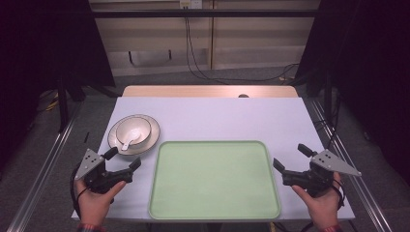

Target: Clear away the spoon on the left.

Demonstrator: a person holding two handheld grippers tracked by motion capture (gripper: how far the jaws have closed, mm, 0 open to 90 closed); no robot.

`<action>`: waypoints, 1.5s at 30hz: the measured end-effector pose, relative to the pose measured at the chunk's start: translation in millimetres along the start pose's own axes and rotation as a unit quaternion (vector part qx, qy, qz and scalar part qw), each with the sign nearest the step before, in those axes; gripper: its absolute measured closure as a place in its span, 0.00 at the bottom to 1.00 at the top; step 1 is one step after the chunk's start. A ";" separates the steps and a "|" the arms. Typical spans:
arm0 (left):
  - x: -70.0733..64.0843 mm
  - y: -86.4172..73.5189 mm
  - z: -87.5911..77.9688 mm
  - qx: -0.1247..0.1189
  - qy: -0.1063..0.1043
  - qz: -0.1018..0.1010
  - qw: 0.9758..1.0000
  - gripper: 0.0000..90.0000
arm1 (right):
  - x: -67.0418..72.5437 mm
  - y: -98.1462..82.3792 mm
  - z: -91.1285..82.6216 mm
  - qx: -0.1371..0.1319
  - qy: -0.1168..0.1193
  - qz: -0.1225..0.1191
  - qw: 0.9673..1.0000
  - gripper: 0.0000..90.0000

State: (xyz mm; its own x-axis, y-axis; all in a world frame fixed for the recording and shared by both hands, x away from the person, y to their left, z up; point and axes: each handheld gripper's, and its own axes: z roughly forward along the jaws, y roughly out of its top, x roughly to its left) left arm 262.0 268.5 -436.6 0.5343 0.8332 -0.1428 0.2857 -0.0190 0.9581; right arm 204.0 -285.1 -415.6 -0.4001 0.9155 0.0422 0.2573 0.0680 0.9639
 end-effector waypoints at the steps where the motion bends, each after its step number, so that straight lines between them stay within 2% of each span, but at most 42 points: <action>1: 0.7 0.0 0.8 0.001 -0.004 0.001 1.000 0.06 | -0.9 -0.7 0.1 0.001 0.002 0.004 1.000 0.02; 8: 0.5 -1.2 5.7 0.007 -0.011 0.001 1.000 0.06 | -2.7 -1.3 -1.5 0.000 -0.001 0.008 1.000 0.02; 22: 12.0 -4.2 15.3 0.015 0.016 0.003 1.000 0.09 | 0.6 -6.3 2.9 0.011 0.014 -0.017 1.000 0.02; 24: 14.6 -4.7 15.3 0.020 0.030 0.014 0.999 0.11 | 0.9 -6.7 3.3 0.014 0.019 -0.021 0.999 0.02; 29: 21.9 -6.4 17.2 0.021 0.044 0.010 0.999 0.16 | 2.8 -6.5 4.8 0.016 0.025 -0.029 0.999 0.02; 30: 23.3 -6.8 18.3 0.016 0.040 0.007 0.999 0.18 | 3.2 -6.4 5.4 0.016 0.025 -0.030 0.999 0.03; 32: 24.3 -6.9 18.9 0.016 0.046 0.008 0.999 0.20 | 3.7 -6.5 5.7 0.018 0.025 -0.034 0.999 0.03; 33: 27.3 -7.4 20.0 0.019 0.049 0.016 0.998 0.23 | 3.9 -6.7 6.2 0.018 0.028 -0.034 0.999 0.03; 38: 32.9 -11.4 23.5 0.016 0.053 0.006 0.998 0.33 | 3.9 -6.6 5.5 0.020 0.029 -0.035 0.999 0.03; 40: 34.5 -11.9 23.4 0.017 0.048 0.011 0.999 0.37 | 3.7 -6.7 5.4 0.020 0.028 -0.035 0.999 0.03; 45: 37.0 -13.4 23.5 0.022 0.057 0.025 0.998 0.43 | 3.7 -7.4 5.2 0.020 0.030 -0.036 0.999 0.03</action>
State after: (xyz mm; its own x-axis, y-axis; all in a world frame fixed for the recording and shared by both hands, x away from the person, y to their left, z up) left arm 296.6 286.6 -460.5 0.4555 0.8879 -0.0643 0.2969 -0.0834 0.9512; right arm 205.2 -280.2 -424.0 -0.4707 0.8823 -0.0097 0.2605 0.1495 0.9538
